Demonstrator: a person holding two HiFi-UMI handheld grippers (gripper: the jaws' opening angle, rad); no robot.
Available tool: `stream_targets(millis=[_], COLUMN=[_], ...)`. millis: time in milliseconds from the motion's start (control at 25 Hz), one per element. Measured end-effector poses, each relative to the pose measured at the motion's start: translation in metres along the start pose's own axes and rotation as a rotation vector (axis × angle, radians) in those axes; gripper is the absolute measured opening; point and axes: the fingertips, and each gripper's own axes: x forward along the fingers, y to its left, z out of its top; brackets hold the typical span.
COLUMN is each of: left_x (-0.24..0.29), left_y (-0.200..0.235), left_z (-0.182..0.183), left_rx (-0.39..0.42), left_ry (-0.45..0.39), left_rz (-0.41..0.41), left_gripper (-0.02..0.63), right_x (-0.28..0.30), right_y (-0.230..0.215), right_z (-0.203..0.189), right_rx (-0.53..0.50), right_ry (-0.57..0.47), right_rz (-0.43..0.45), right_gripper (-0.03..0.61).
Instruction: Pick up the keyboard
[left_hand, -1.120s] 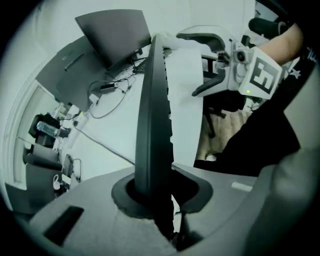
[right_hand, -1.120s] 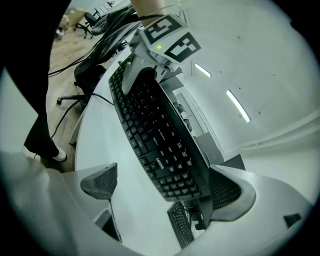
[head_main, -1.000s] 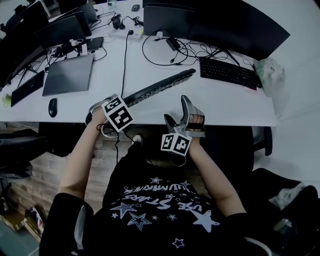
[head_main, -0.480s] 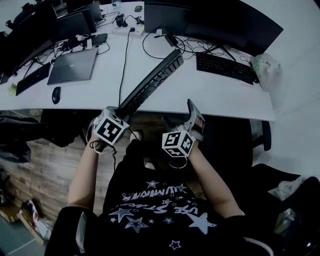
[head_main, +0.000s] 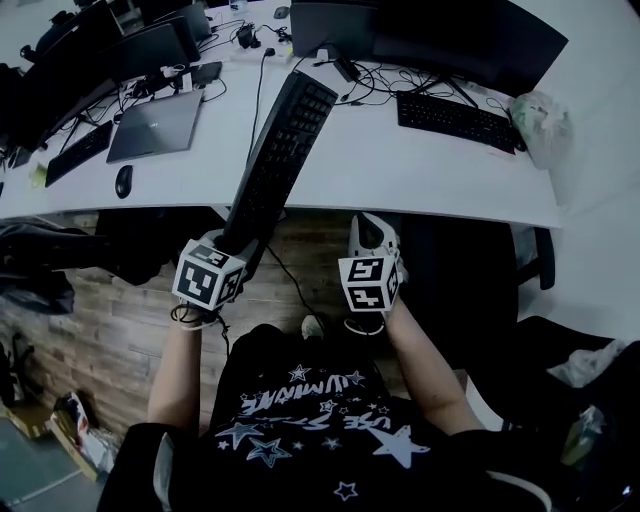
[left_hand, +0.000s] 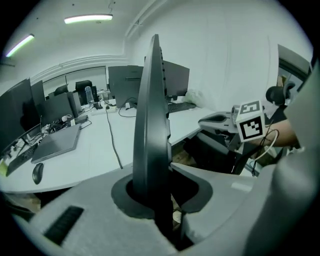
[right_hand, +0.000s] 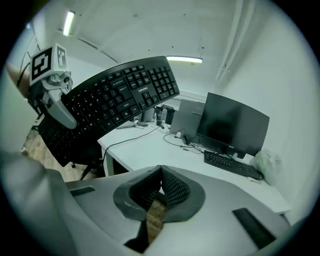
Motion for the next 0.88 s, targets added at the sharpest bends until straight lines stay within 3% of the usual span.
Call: stream_targets(millis=[160, 560, 880], left_x=[-0.007, -0.05, -0.087], left_y=[-0.007, -0.017, -0.037], left_z=[-0.007, -0.055, -0.107], left_rx=[-0.024, -0.064, -0.096], left_ry=[-0.043, -0.084, -0.101], left_rz=[-0.015, -0.052, -0.095], left_gripper=[0.081, 0.081, 0.081], right_x=[-0.007, -0.051, -0.109], right_y=[0.016, 0.063, 0.105], right_z=[-0.007, -0.018, -0.023], right_rx=[0.069, 0.133, 0.123], right_ry=[0.001, 0.055, 0.063], right_rz=[0.08, 0.049, 0.022], right_gripper=[0.008, 0.006, 0.006])
